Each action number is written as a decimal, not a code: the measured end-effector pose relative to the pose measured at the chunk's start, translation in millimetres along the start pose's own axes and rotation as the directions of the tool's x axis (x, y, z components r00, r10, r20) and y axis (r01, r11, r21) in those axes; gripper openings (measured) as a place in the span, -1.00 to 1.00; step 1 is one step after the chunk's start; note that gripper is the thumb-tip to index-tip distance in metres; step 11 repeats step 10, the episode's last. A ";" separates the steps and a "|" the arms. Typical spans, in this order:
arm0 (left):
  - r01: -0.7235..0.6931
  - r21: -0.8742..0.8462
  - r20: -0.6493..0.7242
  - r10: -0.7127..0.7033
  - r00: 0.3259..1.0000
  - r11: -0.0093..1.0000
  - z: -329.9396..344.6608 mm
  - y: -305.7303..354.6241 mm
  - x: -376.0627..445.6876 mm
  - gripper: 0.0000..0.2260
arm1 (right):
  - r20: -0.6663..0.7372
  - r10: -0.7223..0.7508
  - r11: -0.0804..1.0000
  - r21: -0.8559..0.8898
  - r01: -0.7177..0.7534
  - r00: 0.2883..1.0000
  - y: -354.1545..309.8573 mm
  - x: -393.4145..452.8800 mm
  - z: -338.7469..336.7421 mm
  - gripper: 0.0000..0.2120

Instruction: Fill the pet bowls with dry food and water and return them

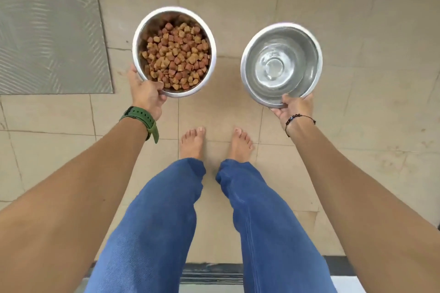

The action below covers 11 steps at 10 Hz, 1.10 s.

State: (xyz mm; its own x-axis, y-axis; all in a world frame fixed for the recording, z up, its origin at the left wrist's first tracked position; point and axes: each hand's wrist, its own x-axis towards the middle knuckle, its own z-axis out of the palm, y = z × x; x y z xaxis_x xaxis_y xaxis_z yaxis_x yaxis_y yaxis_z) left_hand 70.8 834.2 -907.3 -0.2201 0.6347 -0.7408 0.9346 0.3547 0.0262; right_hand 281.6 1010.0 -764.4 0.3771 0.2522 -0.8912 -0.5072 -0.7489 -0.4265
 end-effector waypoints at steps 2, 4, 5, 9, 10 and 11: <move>-0.107 0.100 -0.001 0.107 0.994 0.989 33.9 -13.9 26.1 -0.51 | -0.034 0.077 0.996 0.050 -0.075 0.996 63.7 84.7 15.8 -0.45; -0.138 0.187 -0.210 0.177 0.962 0.973 60.8 -21.6 37.3 -0.57 | -0.094 0.105 0.993 0.056 -0.100 0.990 97.7 121.1 16.3 -0.46; -0.091 0.151 -0.206 0.122 0.971 0.984 65.5 -20.6 38.9 -0.65 | -0.097 0.103 0.994 0.057 -0.098 0.990 105.6 128.5 15.0 -0.55; -0.118 0.111 -0.199 0.139 0.970 0.987 58.9 -21.4 32.6 -0.72 | -0.218 0.177 0.938 -0.257 -0.231 0.960 92.1 104.0 14.6 -0.58; -0.108 0.133 -0.125 0.124 0.984 0.985 47.3 -17.2 24.5 -0.72 | -0.230 -0.030 0.910 -0.409 -0.069 0.973 72.9 65.5 9.9 -0.72; -0.108 0.133 -0.125 0.124 0.984 0.985 47.3 -17.2 24.5 -0.72 | -0.230 -0.030 0.910 -0.409 -0.069 0.973 72.9 65.5 9.9 -0.72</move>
